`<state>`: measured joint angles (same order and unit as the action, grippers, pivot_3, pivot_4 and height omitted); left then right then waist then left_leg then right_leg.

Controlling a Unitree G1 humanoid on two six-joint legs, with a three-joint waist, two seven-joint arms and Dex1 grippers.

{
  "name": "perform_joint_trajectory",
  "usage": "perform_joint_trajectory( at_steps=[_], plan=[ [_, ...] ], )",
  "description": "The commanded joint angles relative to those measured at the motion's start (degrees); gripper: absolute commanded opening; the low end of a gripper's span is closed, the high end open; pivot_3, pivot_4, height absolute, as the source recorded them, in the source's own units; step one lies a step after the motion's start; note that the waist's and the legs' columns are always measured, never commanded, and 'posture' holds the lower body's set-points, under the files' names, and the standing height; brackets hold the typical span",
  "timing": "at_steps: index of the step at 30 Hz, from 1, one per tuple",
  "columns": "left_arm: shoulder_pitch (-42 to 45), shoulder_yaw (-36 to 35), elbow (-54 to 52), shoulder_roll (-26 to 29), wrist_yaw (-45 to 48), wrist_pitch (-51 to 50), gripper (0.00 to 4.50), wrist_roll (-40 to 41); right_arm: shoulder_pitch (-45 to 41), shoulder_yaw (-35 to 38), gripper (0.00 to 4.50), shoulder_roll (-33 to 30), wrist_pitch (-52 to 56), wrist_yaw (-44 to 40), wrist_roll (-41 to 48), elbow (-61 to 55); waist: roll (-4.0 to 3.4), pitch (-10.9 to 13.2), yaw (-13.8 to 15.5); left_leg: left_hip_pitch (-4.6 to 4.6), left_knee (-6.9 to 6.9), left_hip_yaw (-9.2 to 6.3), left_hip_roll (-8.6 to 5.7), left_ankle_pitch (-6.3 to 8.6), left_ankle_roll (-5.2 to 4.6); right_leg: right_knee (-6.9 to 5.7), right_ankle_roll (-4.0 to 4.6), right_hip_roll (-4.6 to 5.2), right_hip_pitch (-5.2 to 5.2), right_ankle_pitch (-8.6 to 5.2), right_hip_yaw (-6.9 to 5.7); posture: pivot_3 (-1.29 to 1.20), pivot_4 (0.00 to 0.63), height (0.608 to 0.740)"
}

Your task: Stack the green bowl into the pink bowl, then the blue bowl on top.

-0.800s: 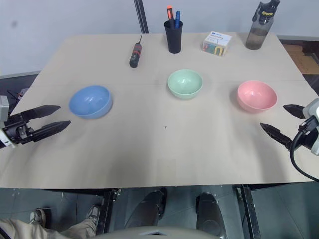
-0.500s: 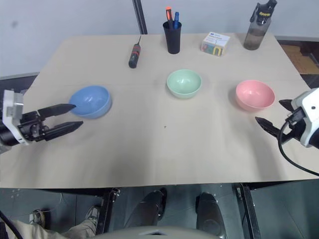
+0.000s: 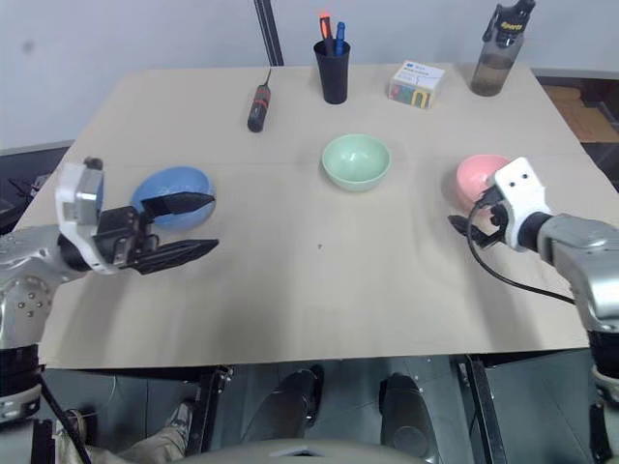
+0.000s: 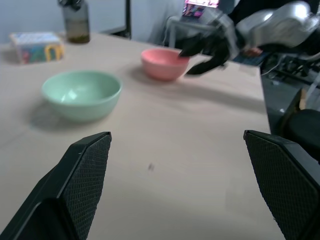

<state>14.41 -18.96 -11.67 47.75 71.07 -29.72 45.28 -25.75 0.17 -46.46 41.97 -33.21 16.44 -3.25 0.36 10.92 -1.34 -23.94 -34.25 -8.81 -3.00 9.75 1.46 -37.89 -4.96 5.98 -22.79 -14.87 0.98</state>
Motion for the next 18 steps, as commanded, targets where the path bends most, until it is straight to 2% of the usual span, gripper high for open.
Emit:
perform_joint_trajectory(
  at_steps=[1,2,3,7,10,12,18],
  plan=[
    [-0.79,-0.99,-4.37,-0.22,-1.88,-1.02,4.50,2.23,-5.14,-2.84,3.87,1.14,-6.24,0.52,-5.58,8.96,-0.01,0.01,-0.29,0.00,0.00,0.01,0.00,0.00,0.00,0.00,0.00,0.00,-0.01,0.00,0.01,0.00,0.150,0.740],
    [-1.58,-1.56,-4.92,-0.28,-2.30,-1.12,4.50,2.36,-6.43,-3.51,3.41,1.41,-7.50,0.24,-6.67,11.40,-0.01,0.01,-0.59,0.00,0.01,0.05,-0.01,0.00,0.00,-0.01,-0.01,0.00,-0.03,0.01,0.06,0.00,0.150,0.740],
    [-2.21,-2.08,-5.45,-0.43,-2.89,-1.38,4.50,2.73,-7.37,-3.91,2.76,1.45,-8.90,-0.10,-7.61,13.22,-0.01,0.01,-0.67,0.01,0.01,0.06,-0.01,0.00,0.00,-0.02,-0.01,0.00,-0.03,0.01,0.07,0.00,0.150,0.740],
    [-3.63,-2.60,-7.30,-1.21,-4.84,-1.68,4.50,3.41,-9.17,-5.14,1.94,1.39,-13.14,-1.45,-10.10,16.79,-0.01,0.01,-1.04,0.02,0.02,0.11,0.02,0.00,0.00,-0.03,-0.01,-0.04,-0.05,0.01,0.10,0.00,0.150,0.740],
    [-3.89,-2.55,-8.10,-1.73,-6.73,-1.62,4.50,3.55,-9.26,-6.02,0.93,1.64,-15.77,-3.63,-11.48,15.69,-0.01,0.01,-1.04,0.07,-0.01,0.18,0.03,0.00,-0.01,-0.07,-0.05,-0.05,-0.05,0.04,0.17,0.00,0.150,0.740],
    [-3.67,-2.32,-8.14,-2.10,-7.90,-1.67,4.50,3.39,-8.26,-6.68,0.48,1.24,-15.87,-6.41,-11.07,11.40,-0.01,0.01,-1.03,0.08,-0.01,0.18,0.03,0.00,-0.01,-0.08,-0.05,-0.05,-0.05,0.04,0.18,0.00,0.150,0.740],
    [-3.26,-1.20,-7.95,-2.70,-10.06,-1.69,4.50,2.72,-3.58,-8.02,0.48,0.53,-11.19,-14.37,-6.98,-7.26,-0.01,0.01,-1.03,0.08,-0.01,0.19,0.07,0.00,-0.01,-0.07,-0.06,-0.08,-0.05,0.05,0.21,0.00,0.150,0.740]
  ],
)
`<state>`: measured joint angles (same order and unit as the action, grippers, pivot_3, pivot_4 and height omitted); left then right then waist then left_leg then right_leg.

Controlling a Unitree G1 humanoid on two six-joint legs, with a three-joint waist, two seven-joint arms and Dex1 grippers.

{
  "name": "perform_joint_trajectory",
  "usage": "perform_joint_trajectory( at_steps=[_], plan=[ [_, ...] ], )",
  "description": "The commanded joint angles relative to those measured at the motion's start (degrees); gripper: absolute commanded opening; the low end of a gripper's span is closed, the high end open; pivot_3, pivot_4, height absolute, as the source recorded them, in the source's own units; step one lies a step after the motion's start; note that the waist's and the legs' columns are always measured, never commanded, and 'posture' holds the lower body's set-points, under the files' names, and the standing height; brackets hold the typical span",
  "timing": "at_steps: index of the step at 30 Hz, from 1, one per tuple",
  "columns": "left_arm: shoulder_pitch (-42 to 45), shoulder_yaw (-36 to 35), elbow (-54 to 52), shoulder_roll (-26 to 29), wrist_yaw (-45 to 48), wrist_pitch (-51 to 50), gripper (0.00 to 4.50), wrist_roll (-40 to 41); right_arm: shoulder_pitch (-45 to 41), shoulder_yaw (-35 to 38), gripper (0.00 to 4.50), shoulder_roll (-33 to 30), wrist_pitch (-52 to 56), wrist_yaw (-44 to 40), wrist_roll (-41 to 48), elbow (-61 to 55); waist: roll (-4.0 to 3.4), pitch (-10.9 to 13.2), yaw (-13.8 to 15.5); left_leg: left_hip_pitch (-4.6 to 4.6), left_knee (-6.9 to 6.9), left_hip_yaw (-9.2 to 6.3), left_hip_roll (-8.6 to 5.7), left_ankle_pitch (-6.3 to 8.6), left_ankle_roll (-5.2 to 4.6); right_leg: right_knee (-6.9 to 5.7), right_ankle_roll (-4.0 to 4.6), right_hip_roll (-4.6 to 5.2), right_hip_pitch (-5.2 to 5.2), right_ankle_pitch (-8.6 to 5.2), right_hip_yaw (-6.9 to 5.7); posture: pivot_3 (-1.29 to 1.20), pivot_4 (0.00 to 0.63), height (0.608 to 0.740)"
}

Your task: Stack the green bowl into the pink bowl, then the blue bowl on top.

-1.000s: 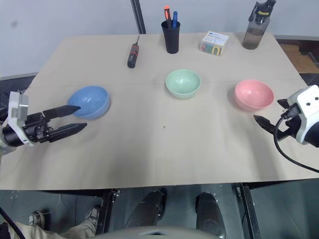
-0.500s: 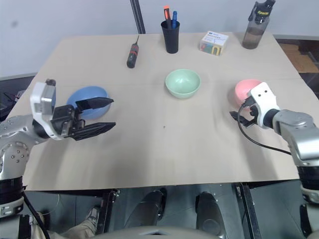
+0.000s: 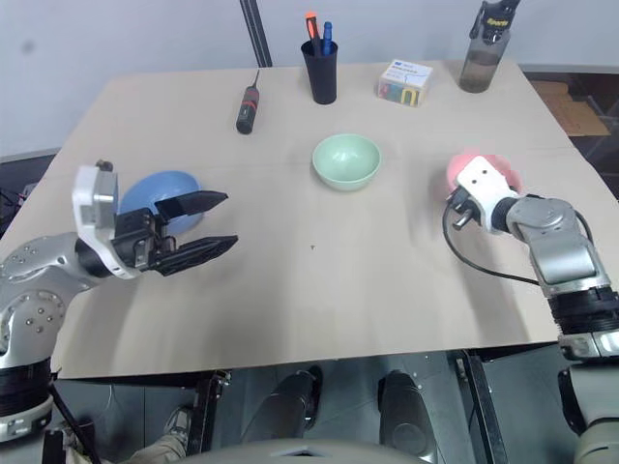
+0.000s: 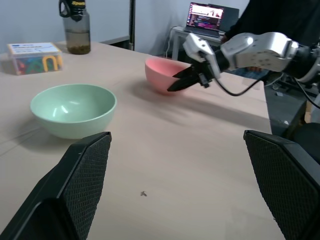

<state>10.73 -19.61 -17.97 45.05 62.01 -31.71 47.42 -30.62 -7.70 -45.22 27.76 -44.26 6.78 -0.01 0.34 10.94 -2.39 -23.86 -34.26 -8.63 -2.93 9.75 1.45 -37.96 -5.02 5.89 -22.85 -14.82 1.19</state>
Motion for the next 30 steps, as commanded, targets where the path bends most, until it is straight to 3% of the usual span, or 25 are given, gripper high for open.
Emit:
perform_joint_trajectory(
  at_steps=[1,6,11,15,22,30],
  plan=[
    [0.41,-0.58,-1.57,0.01,-1.26,0.14,4.50,0.63,1.91,-0.63,0.48,-0.21,4.91,-3.60,3.43,-13.77,0.00,0.00,0.04,0.00,0.00,0.00,0.00,0.00,0.00,0.01,0.00,0.00,0.00,0.00,0.00,0.00,0.150,0.740],
    [-0.51,-0.85,-1.12,0.40,-1.84,-0.13,4.50,0.20,4.19,-7.29,0.48,4.91,11.85,-1.35,3.67,-26.29,0.03,-0.02,0.02,0.02,-0.04,0.00,0.04,0.00,0.00,-0.02,-0.01,-0.03,0.01,0.01,0.01,0.00,0.150,0.740],
    [-1.53,-0.68,-1.56,0.41,-2.84,0.25,4.50,-0.81,2.90,-12.14,0.48,10.14,13.89,1.84,0.99,-24.83,0.08,-0.05,0.16,0.02,-0.11,-0.01,0.05,-0.01,0.01,-0.01,0.02,-0.06,0.02,0.08,0.01,0.00,0.150,0.740],
    [-2.16,-0.78,-2.09,0.38,-4.36,0.28,4.50,-1.66,1.11,-12.77,1.52,13.46,14.49,3.51,-0.25,-21.99,0.11,-0.07,0.14,0.04,-0.12,-0.02,0.08,-0.01,0.01,-0.02,0.07,-0.10,0.02,0.13,0.02,0.00,0.150,0.740],
    [-1.68,-0.92,-2.55,0.73,-6.16,0.64,4.50,-3.04,-0.15,-7.33,4.17,12.81,17.13,3.27,2.82,-26.96,0.11,-0.07,0.22,0.02,-0.11,-0.03,0.08,-0.01,0.01,0.00,0.07,-0.11,0.01,0.13,0.02,0.00,0.150,0.740],
    [0.07,0.90,-0.98,-0.26,-5.62,2.62,4.50,-4.73,-6.28,-3.54,4.17,12.73,15.75,4.02,2.92,-23.59,0.13,-0.08,0.07,0.06,-0.10,-0.03,0.11,-0.01,0.01,-0.02,0.07,-0.15,0.01,0.14,0.02,0.00,0.150,0.740]
  ],
)
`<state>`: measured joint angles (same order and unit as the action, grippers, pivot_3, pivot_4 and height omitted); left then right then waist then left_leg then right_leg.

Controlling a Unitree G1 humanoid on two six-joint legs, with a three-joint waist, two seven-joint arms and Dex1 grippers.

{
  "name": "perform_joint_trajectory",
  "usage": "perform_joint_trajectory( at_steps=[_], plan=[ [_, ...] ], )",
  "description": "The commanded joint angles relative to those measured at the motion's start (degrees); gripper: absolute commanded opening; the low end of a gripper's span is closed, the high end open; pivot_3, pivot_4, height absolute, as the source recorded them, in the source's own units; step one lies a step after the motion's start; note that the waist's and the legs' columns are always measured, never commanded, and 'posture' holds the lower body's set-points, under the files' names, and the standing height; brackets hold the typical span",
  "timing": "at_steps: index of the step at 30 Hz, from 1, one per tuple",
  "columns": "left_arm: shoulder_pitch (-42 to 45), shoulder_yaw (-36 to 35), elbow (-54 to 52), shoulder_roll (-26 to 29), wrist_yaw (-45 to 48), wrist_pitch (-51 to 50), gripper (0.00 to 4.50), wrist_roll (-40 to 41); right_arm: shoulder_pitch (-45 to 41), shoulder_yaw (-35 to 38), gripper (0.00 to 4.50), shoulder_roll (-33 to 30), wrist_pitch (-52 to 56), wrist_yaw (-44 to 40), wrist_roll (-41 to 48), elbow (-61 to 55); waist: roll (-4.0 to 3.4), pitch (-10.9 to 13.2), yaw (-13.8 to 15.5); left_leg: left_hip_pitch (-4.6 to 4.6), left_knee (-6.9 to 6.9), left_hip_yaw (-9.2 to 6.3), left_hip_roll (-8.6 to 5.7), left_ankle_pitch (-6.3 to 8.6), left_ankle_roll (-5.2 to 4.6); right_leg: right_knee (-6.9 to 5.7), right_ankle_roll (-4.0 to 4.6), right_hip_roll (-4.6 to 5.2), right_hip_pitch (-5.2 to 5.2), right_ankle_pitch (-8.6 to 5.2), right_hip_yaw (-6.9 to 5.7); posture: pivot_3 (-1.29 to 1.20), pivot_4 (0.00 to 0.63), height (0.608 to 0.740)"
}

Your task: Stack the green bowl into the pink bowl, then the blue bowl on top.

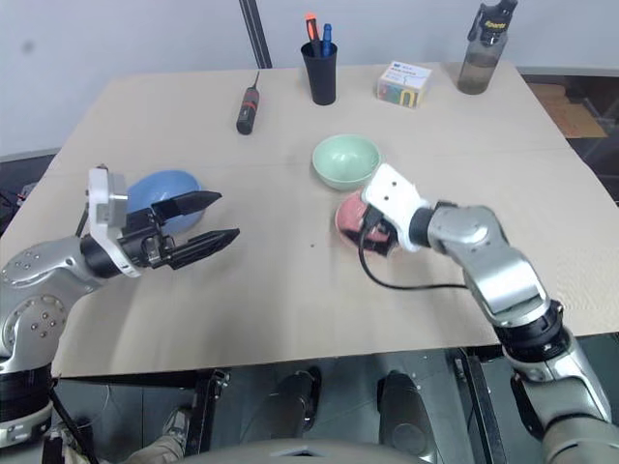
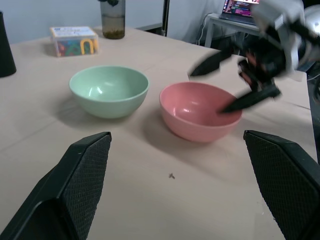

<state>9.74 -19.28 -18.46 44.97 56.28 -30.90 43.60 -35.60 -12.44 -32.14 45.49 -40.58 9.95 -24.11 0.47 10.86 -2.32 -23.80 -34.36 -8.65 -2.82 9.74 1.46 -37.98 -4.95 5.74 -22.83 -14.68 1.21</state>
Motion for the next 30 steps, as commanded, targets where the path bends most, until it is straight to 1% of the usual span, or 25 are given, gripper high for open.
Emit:
perform_joint_trajectory(
  at_steps=[1,2,4,6,8,9,10,12,15,17,20,25,27,30],
  plan=[
    [1.45,0.73,-0.44,-0.43,-0.58,1.92,4.50,-1.27,-1.58,1.14,4.17,-0.71,-3.03,0.33,-0.90,1.48,0.01,0.00,0.01,-0.01,0.00,0.00,0.00,0.00,0.00,0.00,0.00,0.00,0.00,0.00,0.00,0.00,0.150,0.740],
    [1.76,0.80,-0.45,-0.59,-1.41,1.85,4.50,-1.69,-1.71,1.15,4.17,-0.94,-3.74,0.25,-1.23,2.11,0.01,0.00,0.06,-0.03,0.00,0.00,0.00,0.00,0.00,0.02,0.01,0.00,0.00,0.01,0.00,0.00,0.150,0.740],
    [2.63,1.51,-0.56,-1.08,-4.85,3.52,4.50,-5.43,-1.62,2.05,4.17,-0.56,-4.73,0.50,-0.92,2.57,0.01,0.00,0.10,-0.05,0.00,0.02,-0.02,0.00,0.00,0.04,0.01,0.02,0.00,0.01,0.01,0.00,0.150,0.740],
    [4.78,4.36,-0.38,-0.42,-10.10,4.34,4.50,-12.18,-0.37,5.23,4.17,1.20,-6.60,0.14,2.40,1.28,0.01,0.00,0.14,-0.04,0.00,0.02,-0.03,0.00,0.00,0.03,0.01,0.02,0.00,0.02,0.02,0.00,0.150,0.740],
    [7.63,8.08,0.04,1.21,-12.82,3.41,4.50,-17.54,1.44,7.50,4.17,1.62,-7.32,-0.36,4.61,-0.71,0.01,0.00,0.20,-0.04,0.00,-0.01,-0.03,0.00,0.00,0.00,0.01,0.01,0.00,0.02,0.00,0.00,0.150,0.740],
    [10.85,11.24,1.30,2.59,-12.07,3.76,4.50,-20.61,2.76,8.34,4.17,1.77,-6.63,0.03,5.41,-2.16,0.03,0.00,0.32,-0.03,0.00,-0.03,-0.03,0.00,0.00,0.00,0.00,-0.01,0.00,0.02,0.00,0.00,0.150,0.740],
    [16.55,16.51,4.56,3.36,-10.09,5.83,4.50,-25.39,4.96,10.24,4.17,1.81,-5.47,1.28,6.17,-4.95,0.06,-0.01,0.56,-0.04,0.00,-0.02,-0.03,0.00,0.00,-0.01,-0.01,-0.01,0.00,0.02,0.00,0.00,0.150,0.740],
    [25.13,23.33,10.70,2.69,-7.13,10.21,4.50,-31.04,8.57,14.58,4.17,3.00,-1.57,3.93,9.47,-9.88,0.07,-0.01,1.48,-0.06,-0.05,-0.14,-0.05,-0.01,0.00,-0.01,-0.03,-0.06,0.05,0.03,-0.09,0.00,0.150,0.740],
    [35.65,31.17,23.21,-0.99,-3.32,17.48,4.50,-37.84,13.87,18.49,4.17,3.80,1.49,7.25,11.74,-16.47,0.06,-0.01,1.51,-0.07,-0.10,-0.06,-0.07,0.00,0.00,0.04,-0.14,-0.07,0.10,0.08,-0.02,0.00,0.150,0.740],
    [40.65,34.69,31.08,-3.85,-0.68,22.92,4.50,-40.83,16.99,20.88,4.17,4.95,3.14,10.28,12.76,-20.28,0.07,-0.01,1.62,-0.07,-0.11,-0.05,-0.08,0.00,0.00,0.05,-0.18,-0.06,0.11,0.09,0.00,0.00,0.150,0.740],
    [48.26,40.09,46.01,-8.86,1.15,32.76,4.50,-47.18,23.03,24.99,4.17,6.22,3.87,14.04,13.24,-26.41,0.07,0.00,1.00,-0.07,-0.11,0.04,-0.06,0.00,-0.01,0.03,-0.22,-0.08,0.05,0.08,0.05,0.00,0.150,0.740],
    [58.18,45.42,67.01,-16.43,-1.00,46.38,4.50,-55.63,30.63,29.82,4.17,7.21,3.77,16.80,15.58,-33.58,0.16,0.05,0.25,-0.21,-0.10,0.02,-0.07,0.00,-0.03,-0.01,-0.33,-0.07,-0.07,0.03,0.05,0.00,0.150,0.740],
    [60.79,46.59,72.62,-18.32,-2.63,50.84,4.50,-58.39,31.59,30.22,4.17,7.47,3.95,18.26,16.07,-34.92,0.22,0.08,0.04,-0.23,-0.16,0.03,-0.07,0.00,-0.03,0.00,-0.44,-0.06,-0.07,0.00,0.06,0.00,0.150,0.740],
    [65.00,48.58,80.16,-22.69,-7.28,54.43,4.50,-62.95,33.29,30.92,4.17,6.64,3.00,20.35,17.14,-35.83,0.28,0.12,0.11,-0.24,-0.26,0.07,-0.07,0.00,-0.04,-0.01,-0.54,-0.05,-0.06,0.03,0.07,0.00,0.150,0.740]
  ],
)
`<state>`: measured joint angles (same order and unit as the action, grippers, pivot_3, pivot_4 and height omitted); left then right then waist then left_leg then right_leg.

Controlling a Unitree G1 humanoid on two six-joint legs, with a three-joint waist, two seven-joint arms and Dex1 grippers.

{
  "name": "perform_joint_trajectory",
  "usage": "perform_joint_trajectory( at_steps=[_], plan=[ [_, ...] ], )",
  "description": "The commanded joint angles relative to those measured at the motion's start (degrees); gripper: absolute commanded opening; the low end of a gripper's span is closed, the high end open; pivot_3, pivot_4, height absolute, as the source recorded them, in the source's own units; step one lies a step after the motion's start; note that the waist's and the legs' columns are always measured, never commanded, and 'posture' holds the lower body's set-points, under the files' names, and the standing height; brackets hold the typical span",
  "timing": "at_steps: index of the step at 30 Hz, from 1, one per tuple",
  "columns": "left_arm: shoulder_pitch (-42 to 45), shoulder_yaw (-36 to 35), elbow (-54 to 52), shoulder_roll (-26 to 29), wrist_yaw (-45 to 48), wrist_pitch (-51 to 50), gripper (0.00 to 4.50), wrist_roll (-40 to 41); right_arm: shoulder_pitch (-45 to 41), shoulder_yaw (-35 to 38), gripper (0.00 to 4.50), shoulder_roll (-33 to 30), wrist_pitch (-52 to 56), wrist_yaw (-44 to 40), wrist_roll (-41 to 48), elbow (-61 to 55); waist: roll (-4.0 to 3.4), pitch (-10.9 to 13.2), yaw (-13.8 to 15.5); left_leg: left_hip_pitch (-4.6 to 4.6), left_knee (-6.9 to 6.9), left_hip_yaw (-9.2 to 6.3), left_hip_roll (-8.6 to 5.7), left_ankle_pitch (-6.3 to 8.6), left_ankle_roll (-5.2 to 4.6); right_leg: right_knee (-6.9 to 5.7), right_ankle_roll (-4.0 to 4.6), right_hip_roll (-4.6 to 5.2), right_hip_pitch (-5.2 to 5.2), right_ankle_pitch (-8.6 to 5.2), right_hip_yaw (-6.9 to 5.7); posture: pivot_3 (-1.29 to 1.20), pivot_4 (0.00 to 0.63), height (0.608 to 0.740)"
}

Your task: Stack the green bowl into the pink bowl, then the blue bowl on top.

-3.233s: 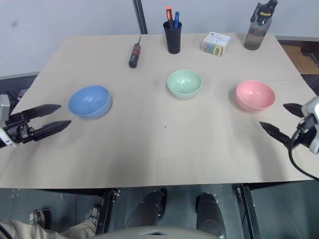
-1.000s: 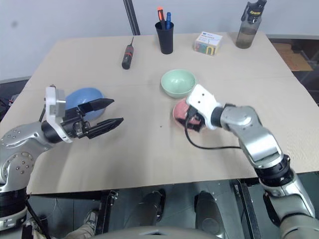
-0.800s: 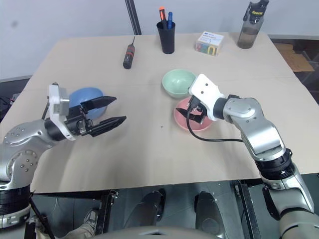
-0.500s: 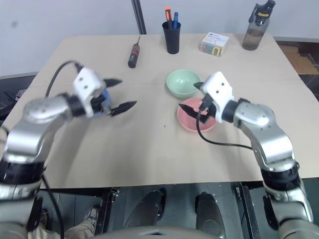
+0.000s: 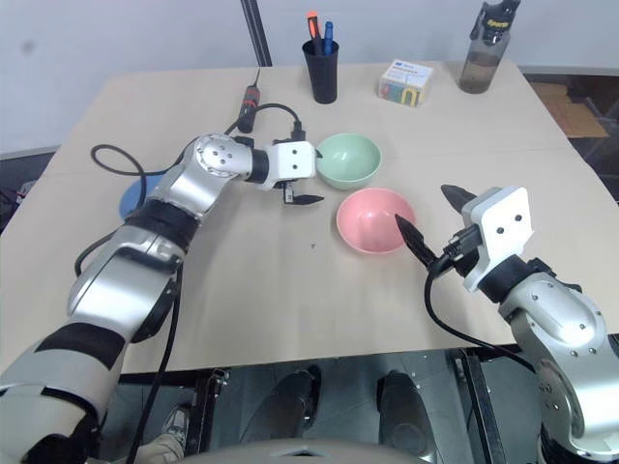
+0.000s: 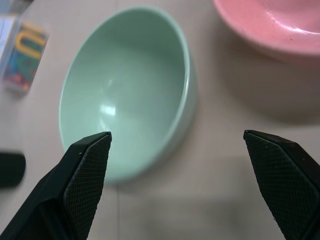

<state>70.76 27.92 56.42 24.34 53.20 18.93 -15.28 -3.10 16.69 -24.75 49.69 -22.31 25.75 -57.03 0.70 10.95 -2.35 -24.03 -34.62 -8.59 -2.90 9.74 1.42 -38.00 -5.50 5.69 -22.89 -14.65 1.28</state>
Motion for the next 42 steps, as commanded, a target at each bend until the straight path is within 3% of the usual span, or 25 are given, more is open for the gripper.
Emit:
perform_joint_trajectory(
  at_steps=[1,4,6,7,14,23,27,29,34,39,42],
  plan=[
    [4.91,1.93,7.29,-2.93,-5.34,5.83,4.50,-5.50,1.02,1.66,4.17,-1.08,-1.44,2.82,1.68,-2.97,0.05,0.03,0.11,-0.03,-0.06,-0.04,0.00,0.00,0.00,-0.01,-0.02,-0.01,0.01,0.01,-0.04,0.00,0.150,0.740],
    [6.39,3.67,11.24,-5.32,-6.67,7.50,4.25,-8.87,1.94,1.45,4.24,-2.39,-2.45,4.64,2.76,-2.97,0.05,0.03,0.09,-0.07,-0.15,-0.02,0.00,0.01,-0.02,0.00,-0.08,0.00,0.02,0.04,-0.02,0.00,0.150,0.740],
    [7.34,3.73,13.04,-6.38,-7.33,7.56,3.59,-10.06,2.71,1.67,4.26,-3.57,-3.22,5.77,3.69,-2.97,0.06,0.03,0.07,-0.12,-0.20,-0.03,-0.01,0.02,-0.03,0.00,-0.10,0.00,0.01,0.05,-0.02,0.00,0.150,0.740],
    [7.78,3.47,13.73,-6.61,-7.51,7.57,3.01,-10.32,2.92,1.70,4.26,-4.15,-3.46,6.31,4.12,-2.97,0.06,0.04,0.05,-0.14,-0.22,-0.03,-0.02,0.02,-0.03,0.00,-0.10,0.00,0.01,0.05,-0.02,0.00,0.150,0.740],
    [8.96,0.85,15.90,-7.99,-5.65,6.49,0.10,-9.34,5.11,0.97,4.26,-6.39,-4.64,7.79,3.75,-2.97,0.09,0.06,0.15,-0.26,-0.38,-0.09,-0.04,0.04,-0.07,-0.01,-0.13,0.00,0.00,0.07,-0.07,0.00,0.150,0.740],
    [8.99,-6.77,12.12,-5.10,8.52,12.07,0.10,-1.60,5.39,0.74,4.26,-6.77,-4.45,8.31,3.02,-2.94,0.09,0.06,0.04,-0.51,-0.58,-0.15,-0.06,0.05,-0.09,-0.05,-0.22,-0.01,-0.16,0.14,-0.09,0.00,0.150,0.740],
    [7.14,-12.24,0.65,-3.05,32.53,7.73,0.10,12.34,7.74,2.57,4.26,-7.00,-5.81,8.29,4.09,-2.97,0.08,0.06,0.04,-0.63,-0.59,-0.16,-0.06,0.05,-0.09,-0.04,-0.06,-0.01,-0.23,0.23,-0.10,0.00,0.150,0.740],
    [4.97,-10.66,-5.85,-1.93,38.54,5.09,0.10,16.89,9.58,3.60,4.26,-7.49,-7.21,7.99,4.92,-2.97,0.06,0.05,0.08,-0.67,-0.60,-0.17,-0.06,0.05,-0.09,-0.03,0.01,0.00,-0.24,0.27,-0.10,0.00,0.150,0.740],
    [1.24,-4.89,-14.00,-0.65,39.30,2.50,0.10,21.28,22.50,7.50,4.26,-10.29,-19.66,6.05,8.89,-2.97,0.02,0.03,0.09,-0.54,-0.64,-0.18,-0.06,0.05,-0.11,-0.07,0.01,0.00,-0.16,0.27,-0.08,0.00,0.150,0.740],
    [1.19,-1.06,-15.45,-0.03,39.30,1.91,0.10,23.50,40.93,12.31,4.26,-13.43,-34.82,2.04,10.82,-2.97,0.06,0.03,0.13,-0.54,-0.85,-0.19,-0.06,0.05,-0.12,-0.25,-0.08,-0.03,-0.14,0.22,-0.07,0.00,0.150,0.740],
    [1.20,1.32,-15.38,-0.20,39.30,3.04,0.10,24.99,47.30,12.82,4.26,-14.16,-40.71,0.94,11.70,-2.97,0.10,0.05,0.04,-0.30,-0.94,-0.13,-0.04,0.06,-0.13,-0.29,-0.19,-0.04,0.10,0.16,-0.02,0.00,0.150,0.740]
  ],
)
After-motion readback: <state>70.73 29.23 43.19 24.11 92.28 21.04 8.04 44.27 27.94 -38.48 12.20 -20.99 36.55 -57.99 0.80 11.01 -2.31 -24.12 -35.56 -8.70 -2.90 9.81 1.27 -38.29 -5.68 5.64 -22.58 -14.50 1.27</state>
